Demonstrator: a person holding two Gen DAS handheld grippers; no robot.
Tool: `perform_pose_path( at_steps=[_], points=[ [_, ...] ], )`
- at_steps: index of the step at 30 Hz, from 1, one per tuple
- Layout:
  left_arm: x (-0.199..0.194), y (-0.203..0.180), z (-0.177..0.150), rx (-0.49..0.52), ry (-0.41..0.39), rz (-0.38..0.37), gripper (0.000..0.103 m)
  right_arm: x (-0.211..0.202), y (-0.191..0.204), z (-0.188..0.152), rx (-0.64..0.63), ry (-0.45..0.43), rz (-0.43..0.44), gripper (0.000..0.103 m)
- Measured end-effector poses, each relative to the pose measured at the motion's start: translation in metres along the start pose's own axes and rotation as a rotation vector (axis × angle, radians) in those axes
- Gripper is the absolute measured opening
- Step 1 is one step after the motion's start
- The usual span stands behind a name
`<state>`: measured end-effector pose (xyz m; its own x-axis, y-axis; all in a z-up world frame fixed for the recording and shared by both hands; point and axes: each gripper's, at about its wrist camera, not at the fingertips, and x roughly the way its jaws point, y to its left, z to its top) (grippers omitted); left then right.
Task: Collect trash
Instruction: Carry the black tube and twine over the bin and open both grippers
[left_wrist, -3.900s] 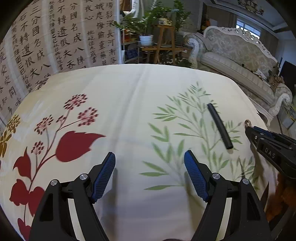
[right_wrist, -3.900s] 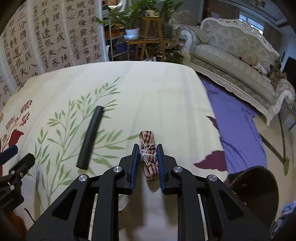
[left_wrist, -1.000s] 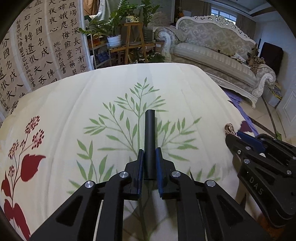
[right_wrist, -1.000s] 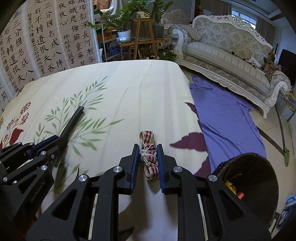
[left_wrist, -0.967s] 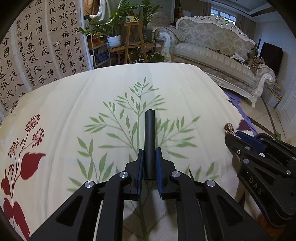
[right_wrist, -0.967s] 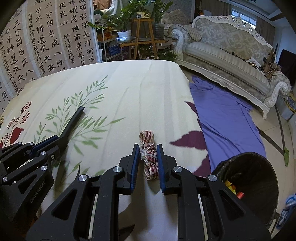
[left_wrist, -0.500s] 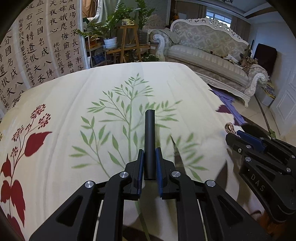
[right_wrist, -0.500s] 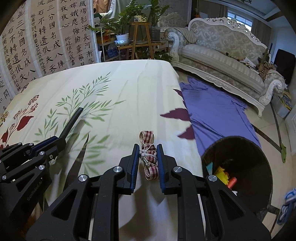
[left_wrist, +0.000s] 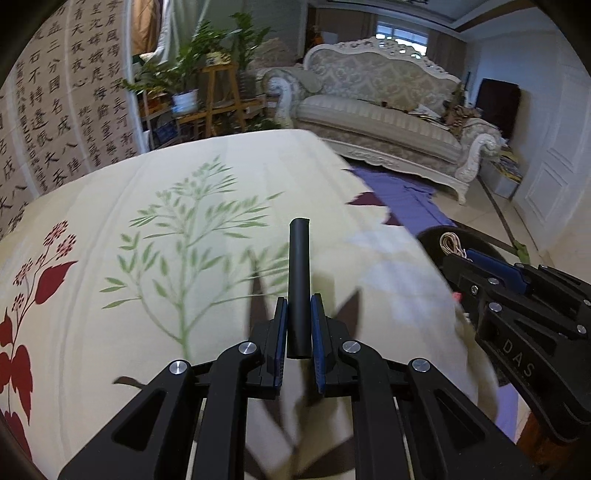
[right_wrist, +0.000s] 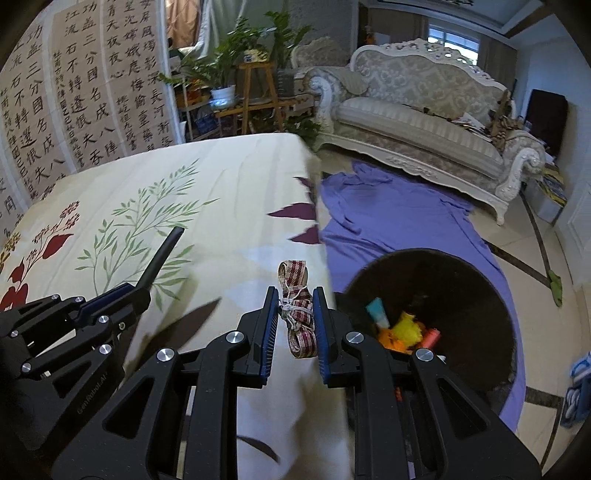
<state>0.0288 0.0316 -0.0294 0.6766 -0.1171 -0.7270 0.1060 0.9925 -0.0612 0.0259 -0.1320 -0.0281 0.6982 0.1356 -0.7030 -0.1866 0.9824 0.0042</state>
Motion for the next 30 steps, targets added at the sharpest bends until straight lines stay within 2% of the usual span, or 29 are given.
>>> perform_pose_path(
  at_steps=[8,17,28,30],
  points=[
    [-0.001,-0.046,0.005,0.086,-0.023,-0.067,0.014,-0.019,-0.055,-0.016,0.1,-0.029,-0.082,0.019],
    [0.018,-0.102,0.016,0.175,-0.029,-0.127,0.014,-0.017,-0.116,-0.027,0.208,-0.034,-0.179,0.019],
    [0.045,-0.146,0.032,0.243,-0.026,-0.133,0.014,0.003,-0.157,-0.028,0.281,-0.042,-0.227,0.021],
    [0.049,-0.15,0.032,0.257,-0.016,-0.126,0.022,0.005,-0.162,-0.029,0.294,-0.045,-0.238,0.027]
  ],
)
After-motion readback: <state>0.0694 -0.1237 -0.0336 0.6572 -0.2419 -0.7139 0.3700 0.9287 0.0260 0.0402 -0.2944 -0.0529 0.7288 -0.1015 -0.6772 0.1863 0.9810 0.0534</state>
